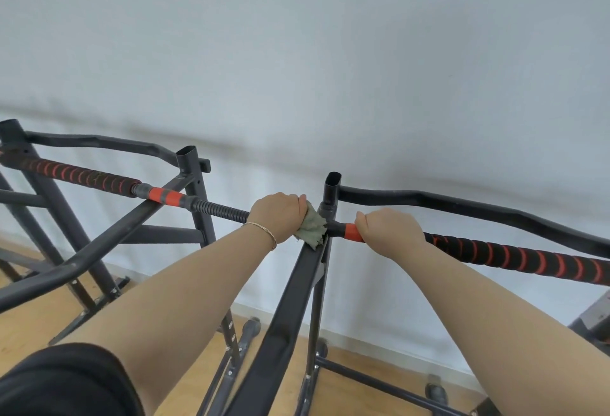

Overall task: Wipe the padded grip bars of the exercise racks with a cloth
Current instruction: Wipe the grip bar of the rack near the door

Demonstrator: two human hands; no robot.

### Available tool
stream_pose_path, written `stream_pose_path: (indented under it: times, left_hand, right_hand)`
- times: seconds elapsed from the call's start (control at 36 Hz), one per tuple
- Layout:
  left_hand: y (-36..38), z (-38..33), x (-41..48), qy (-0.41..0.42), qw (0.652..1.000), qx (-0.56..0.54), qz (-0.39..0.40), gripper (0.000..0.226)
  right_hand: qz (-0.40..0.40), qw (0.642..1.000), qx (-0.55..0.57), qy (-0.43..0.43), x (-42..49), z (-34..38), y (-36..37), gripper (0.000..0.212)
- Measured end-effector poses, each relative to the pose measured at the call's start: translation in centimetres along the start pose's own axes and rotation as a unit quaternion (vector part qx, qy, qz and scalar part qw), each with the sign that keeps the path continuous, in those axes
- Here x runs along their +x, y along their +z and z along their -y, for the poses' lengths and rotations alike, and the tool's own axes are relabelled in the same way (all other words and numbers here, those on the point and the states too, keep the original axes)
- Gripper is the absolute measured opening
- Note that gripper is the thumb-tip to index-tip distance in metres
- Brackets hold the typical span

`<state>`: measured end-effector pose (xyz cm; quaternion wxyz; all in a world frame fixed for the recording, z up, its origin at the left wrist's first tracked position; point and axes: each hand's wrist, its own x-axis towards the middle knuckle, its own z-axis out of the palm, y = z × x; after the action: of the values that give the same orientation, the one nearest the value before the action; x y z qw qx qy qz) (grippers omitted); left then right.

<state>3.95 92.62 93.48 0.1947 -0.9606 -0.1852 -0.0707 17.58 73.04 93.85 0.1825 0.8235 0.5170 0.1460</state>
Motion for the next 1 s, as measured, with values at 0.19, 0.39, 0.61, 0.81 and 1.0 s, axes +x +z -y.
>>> stream_pose_path:
  times: [0.19, 0.39, 0.61, 0.81, 1.0]
  left_hand:
    - [-1.3, 0.1, 1.0, -0.050, 0.998, -0.042, 0.004, 0.022]
    - [-2.5, 1.7, 1.4, -0.099, 0.993, -0.059, 0.010, 0.011]
    - [-3.0, 3.0, -0.3, -0.139, 0.938, -0.316, -0.033, 0.012]
    - [-3.8, 0.0, -0.5, -0.190, 0.702, -0.686, -0.031, 0.029]
    - [-6.3, -1.3, -1.3, -0.131, 0.613, -0.779, 0.022, 0.045]
  right_hand:
    - [-0.008, 1.000, 0.001, 0.025, 0.6, -0.6, -0.8, 0.041]
    - [0.000, 0.999, 0.016, 0.034, 0.8, -0.2, -0.8, 0.030]
    - [-0.019, 0.997, 0.046, 0.064, 1.0, 0.6, -0.9, 0.028]
    - [-0.177, 0.880, 0.419, 0.136, 0.6, 3.5, -3.3, 0.037]
    - [-0.131, 0.718, 0.658, 0.185, -1.1, 4.3, -4.5, 0.008]
